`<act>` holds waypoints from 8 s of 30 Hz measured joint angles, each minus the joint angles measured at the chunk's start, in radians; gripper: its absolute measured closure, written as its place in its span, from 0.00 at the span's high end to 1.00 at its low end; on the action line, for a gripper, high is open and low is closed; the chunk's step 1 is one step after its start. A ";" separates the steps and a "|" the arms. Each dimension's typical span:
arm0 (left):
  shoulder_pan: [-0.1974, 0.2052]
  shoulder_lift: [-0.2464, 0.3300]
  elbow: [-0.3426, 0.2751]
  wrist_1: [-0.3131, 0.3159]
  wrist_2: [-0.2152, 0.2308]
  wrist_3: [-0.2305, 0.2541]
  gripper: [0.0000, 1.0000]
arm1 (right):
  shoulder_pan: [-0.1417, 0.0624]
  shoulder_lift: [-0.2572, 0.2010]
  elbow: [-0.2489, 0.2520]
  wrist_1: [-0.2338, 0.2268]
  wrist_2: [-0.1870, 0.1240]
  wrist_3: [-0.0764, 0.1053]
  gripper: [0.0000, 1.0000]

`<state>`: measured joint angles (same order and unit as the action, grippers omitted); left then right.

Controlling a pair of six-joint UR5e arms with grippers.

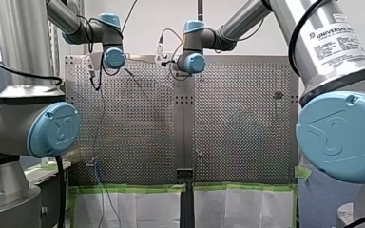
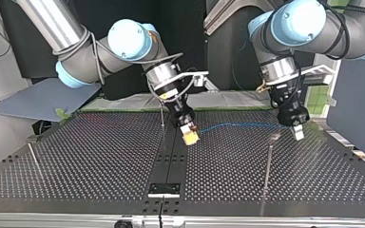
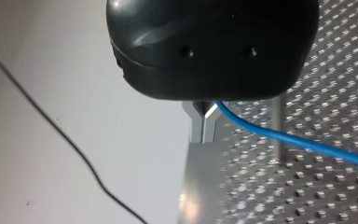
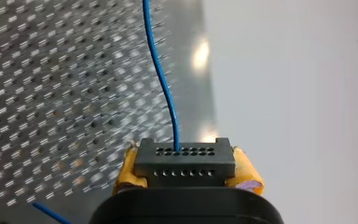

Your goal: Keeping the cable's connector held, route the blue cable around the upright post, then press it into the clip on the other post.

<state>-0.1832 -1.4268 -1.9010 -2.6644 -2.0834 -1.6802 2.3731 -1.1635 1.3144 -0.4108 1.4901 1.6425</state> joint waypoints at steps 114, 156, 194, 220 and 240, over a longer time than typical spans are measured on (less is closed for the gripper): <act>0.197 -0.461 0.223 -0.095 0.440 -0.258 0.90 | -0.026 0.497 -0.086 0.023 0.070 -0.062 0.00; 0.196 -0.462 0.223 -0.092 0.443 -0.266 0.90 | -0.027 0.786 -0.015 -0.160 0.152 -0.039 0.00; 0.195 -0.461 0.223 -0.092 0.440 -0.276 0.90 | -0.133 0.836 0.302 -0.534 0.252 0.005 0.00; 0.199 -0.462 0.223 -0.092 0.434 -0.297 0.90 | -0.205 0.638 0.553 -0.798 0.279 -0.017 0.00; 0.194 -0.460 0.223 -0.149 0.429 -0.431 0.98 | -0.263 0.586 0.753 -0.988 0.279 -0.014 0.00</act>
<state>0.0105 -1.8872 -1.6778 -2.8136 -1.6539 -2.1114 2.1097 -0.5780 2.0674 -1.3985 1.7691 1.6289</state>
